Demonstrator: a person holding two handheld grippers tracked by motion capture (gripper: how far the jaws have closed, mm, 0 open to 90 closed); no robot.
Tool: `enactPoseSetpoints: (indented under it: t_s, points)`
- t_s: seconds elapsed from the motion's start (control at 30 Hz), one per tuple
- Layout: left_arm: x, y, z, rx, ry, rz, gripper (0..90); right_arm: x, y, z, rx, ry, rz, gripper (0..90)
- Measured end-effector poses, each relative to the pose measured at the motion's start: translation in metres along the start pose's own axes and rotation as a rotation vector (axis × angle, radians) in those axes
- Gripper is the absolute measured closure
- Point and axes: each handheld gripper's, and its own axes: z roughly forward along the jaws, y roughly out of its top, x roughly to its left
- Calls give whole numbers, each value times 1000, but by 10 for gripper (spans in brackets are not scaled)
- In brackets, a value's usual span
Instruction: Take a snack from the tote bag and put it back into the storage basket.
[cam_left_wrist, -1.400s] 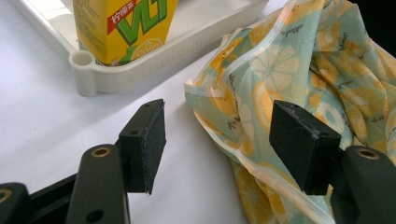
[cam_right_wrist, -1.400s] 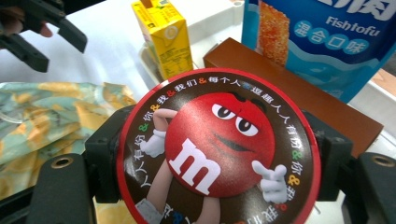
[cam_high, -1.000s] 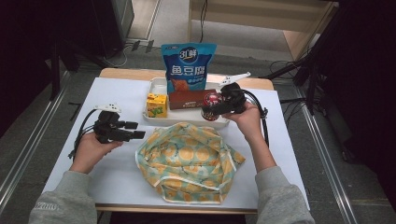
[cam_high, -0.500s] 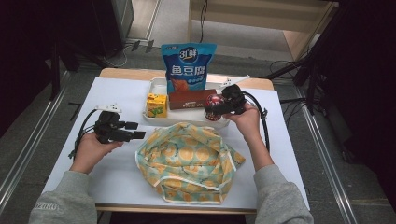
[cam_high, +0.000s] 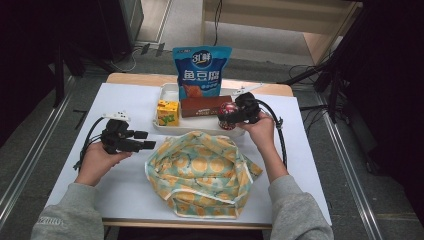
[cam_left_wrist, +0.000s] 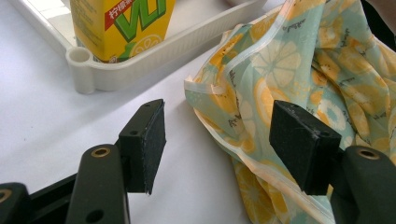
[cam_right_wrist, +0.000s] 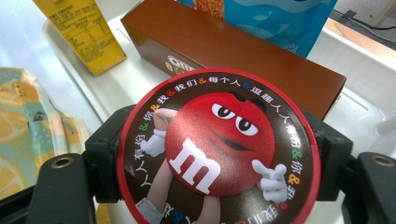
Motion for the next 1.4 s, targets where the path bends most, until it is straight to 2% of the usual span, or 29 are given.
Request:
enactPoseSetpoints:
  t_s: [0.2,0.5,1.0,1.1,1.17,1.33,1.4]
  points:
    - [0,0,0,1,1,0,366,-2,-2,3,7,-15,9,259]
    - [-1,0,1,0,-2,-1,366,-1,-6,10,17,-14,27,259]
    - [-1,0,0,3,-1,1,365,-3,-15,24,56,-3,15,259]
    - [0,0,0,2,-3,-1,366,-3,-15,26,44,5,13,259]
    - [0,0,1,4,-5,2,366,-2,-15,28,42,8,-6,259]
    - [0,0,0,6,-5,4,365,6,-14,34,35,5,-88,258]
    - [0,0,0,5,-4,2,365,7,-13,35,34,11,-83,257]
